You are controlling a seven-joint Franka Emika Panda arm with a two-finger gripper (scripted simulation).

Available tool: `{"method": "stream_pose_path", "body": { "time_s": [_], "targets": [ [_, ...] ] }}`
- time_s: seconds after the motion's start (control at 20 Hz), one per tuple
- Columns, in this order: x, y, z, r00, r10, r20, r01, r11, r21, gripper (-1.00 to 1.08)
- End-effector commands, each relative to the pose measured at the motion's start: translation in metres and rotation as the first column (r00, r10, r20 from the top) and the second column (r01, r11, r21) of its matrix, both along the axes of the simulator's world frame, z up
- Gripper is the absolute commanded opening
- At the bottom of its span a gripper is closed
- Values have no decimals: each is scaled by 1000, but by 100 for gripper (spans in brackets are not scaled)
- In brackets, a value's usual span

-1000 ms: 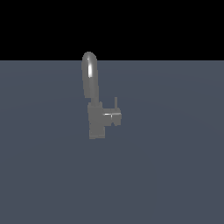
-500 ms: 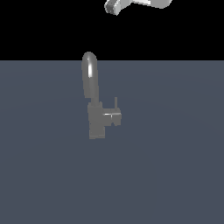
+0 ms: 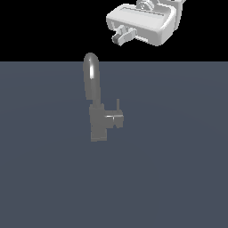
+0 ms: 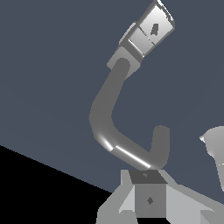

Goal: Turn on the faucet by rotating a designated handle.

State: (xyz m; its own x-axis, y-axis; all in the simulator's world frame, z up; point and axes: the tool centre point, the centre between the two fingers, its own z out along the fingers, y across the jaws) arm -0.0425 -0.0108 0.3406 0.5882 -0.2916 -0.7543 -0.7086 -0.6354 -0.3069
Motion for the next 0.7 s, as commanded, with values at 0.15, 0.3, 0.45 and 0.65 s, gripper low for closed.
{"method": "stream_pose_path", "body": {
  "time_s": [0.15, 0.3, 0.45, 0.65],
  "targets": [
    [22, -5, -35, 990, -93, -109, 103, 991, 90, -100],
    [33, -7, -56, 974, -141, -176, 166, 977, 136, -100],
    [43, -9, -79, 951, -187, -248, 234, 956, 179, -100],
    [54, -10, -113, 906, -241, -349, 331, 916, 228, -100]
  ]
}}
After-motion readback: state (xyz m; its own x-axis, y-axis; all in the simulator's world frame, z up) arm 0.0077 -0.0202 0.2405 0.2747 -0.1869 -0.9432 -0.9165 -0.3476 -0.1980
